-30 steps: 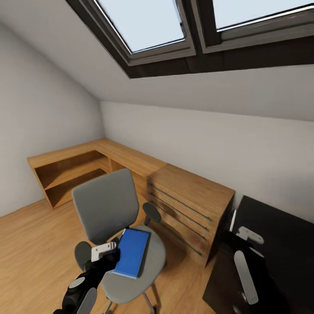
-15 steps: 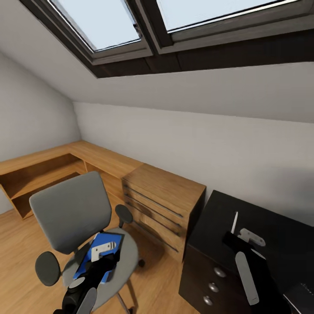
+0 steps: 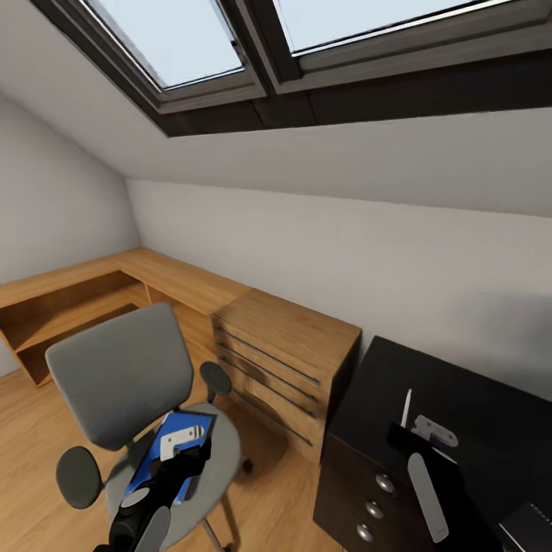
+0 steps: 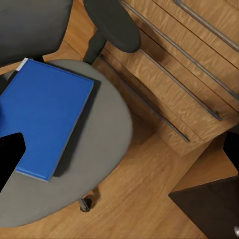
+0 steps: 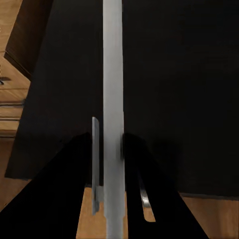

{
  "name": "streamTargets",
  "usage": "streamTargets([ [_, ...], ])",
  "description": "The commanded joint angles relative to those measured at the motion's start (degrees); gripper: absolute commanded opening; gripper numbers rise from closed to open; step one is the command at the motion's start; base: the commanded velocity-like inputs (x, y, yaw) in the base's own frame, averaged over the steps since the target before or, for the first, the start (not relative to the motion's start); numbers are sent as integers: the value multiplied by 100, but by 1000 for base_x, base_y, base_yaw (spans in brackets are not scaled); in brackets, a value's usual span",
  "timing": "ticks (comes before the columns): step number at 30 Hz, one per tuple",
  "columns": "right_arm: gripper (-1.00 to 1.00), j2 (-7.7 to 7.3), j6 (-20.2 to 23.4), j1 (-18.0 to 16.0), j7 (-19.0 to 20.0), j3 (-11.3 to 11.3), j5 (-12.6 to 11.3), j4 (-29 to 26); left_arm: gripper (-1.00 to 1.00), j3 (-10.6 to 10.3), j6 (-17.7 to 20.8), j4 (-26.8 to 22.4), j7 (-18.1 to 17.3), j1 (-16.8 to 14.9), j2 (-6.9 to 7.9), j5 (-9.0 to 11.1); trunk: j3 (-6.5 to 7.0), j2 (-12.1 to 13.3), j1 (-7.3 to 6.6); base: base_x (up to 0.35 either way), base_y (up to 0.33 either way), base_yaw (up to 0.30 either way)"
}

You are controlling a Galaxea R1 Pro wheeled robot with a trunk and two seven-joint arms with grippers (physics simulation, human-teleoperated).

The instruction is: In the bedroom, organize the workspace by keeping the computer under the desk, ensuring the monitor is on the desk, placing the keyboard on the desk next to the monitor, placing the mouse on the desk next to the keyboard, moving the folder from the swivel chair onto the desk next to the mouse, stacking the notebook on top of the folder with the pen on top of the notebook, and positioning the swivel chair next to the desk.

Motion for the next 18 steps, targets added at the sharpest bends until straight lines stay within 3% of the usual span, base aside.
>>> streamTargets([
  [1,-100,2,8,-5,-38,8,-61,-3,100,-17,10,-9,59,-5,7,59,-10,-9,5,253,0,0],
  [5,-100,0,-35,-5,-35,103,-40,31,100,-26,10,-9,59,-5,7,59,-10,-9,5,285,0,0],
  [6,-100,-5,-145,-5,-34,199,-28,162,100,-50,10,-9,59,-4,7,60,-10,-9,5,311,0,0],
  [12,-100,-74,-253,-25,-33,289,50,639,100,-153,10,-9,59,-4,7,58,-10,-9,5,262,0,0],
  [18,-100,-79,-440,-241,-33,449,284,1673,100,-258,12,-9,59,-4,7,58,-10,-9,5,32,0,0],
])
